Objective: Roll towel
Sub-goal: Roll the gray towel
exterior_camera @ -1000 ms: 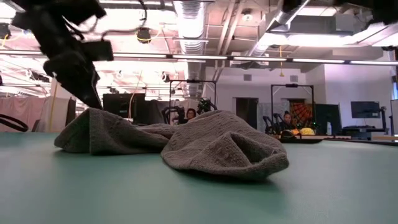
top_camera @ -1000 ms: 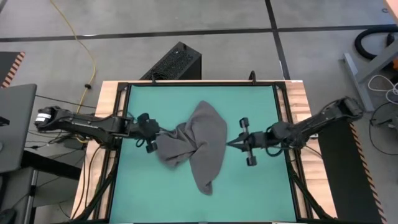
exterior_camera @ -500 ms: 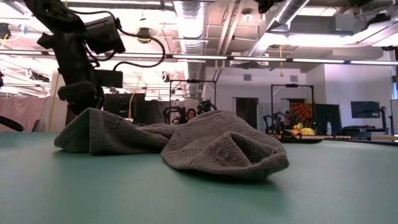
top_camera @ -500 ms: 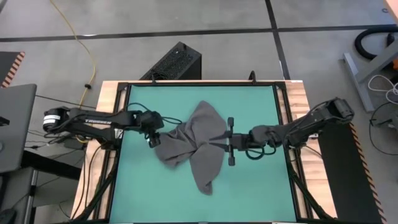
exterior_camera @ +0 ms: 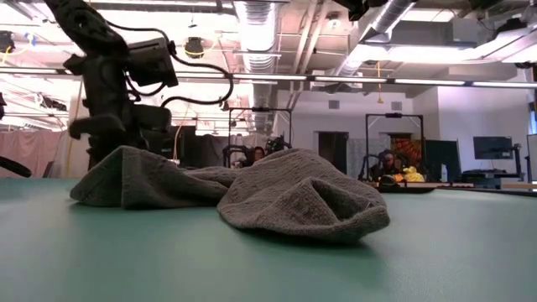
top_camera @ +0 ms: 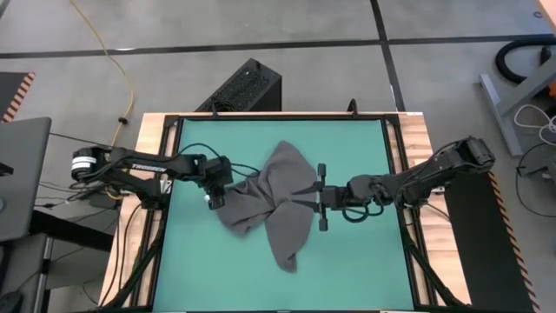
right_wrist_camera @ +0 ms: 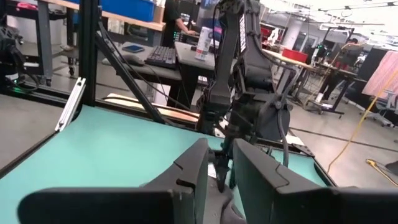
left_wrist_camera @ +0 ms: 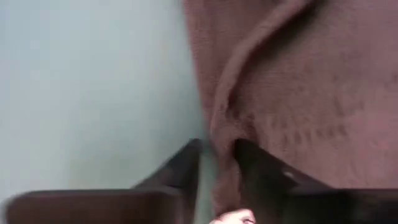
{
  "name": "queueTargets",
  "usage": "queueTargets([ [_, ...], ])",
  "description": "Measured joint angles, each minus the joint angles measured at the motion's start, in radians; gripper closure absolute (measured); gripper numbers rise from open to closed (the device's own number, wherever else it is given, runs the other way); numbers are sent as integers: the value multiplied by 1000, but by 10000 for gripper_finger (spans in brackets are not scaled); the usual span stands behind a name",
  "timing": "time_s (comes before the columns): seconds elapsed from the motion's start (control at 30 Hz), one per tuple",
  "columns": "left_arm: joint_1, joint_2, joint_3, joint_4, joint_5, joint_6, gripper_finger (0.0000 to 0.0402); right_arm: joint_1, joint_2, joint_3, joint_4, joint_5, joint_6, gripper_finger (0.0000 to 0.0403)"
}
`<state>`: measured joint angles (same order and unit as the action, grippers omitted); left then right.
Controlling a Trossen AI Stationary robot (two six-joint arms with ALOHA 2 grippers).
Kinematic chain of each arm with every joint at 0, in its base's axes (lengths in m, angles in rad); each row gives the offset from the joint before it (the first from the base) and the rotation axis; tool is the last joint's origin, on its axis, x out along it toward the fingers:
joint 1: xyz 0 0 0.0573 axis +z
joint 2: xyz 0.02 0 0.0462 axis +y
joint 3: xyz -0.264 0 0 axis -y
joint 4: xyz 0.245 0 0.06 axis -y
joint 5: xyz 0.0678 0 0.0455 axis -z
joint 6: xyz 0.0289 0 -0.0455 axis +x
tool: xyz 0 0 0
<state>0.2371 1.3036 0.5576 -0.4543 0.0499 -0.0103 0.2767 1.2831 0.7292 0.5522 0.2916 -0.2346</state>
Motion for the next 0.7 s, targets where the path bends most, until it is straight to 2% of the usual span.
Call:
queueTargets([
  [0.03,-1,-7,14,-19,-2,10,366,-3,0,0,-4,0,0,298],
  [0.1,0,-25,57,-46,-5,21,390,-5,0,0,-13,0,-1,298],
  [0.23,-10,-62,177,-163,-10,57,399,-5,0,1,-44,3,-3,298],
  [0.47,-88,-131,470,-372,-12,110,401,-5,0,1,-94,3,-2,298],
  [0.7,-206,-211,753,-402,37,190,401,-5,0,1,-105,94,-1,298],
])
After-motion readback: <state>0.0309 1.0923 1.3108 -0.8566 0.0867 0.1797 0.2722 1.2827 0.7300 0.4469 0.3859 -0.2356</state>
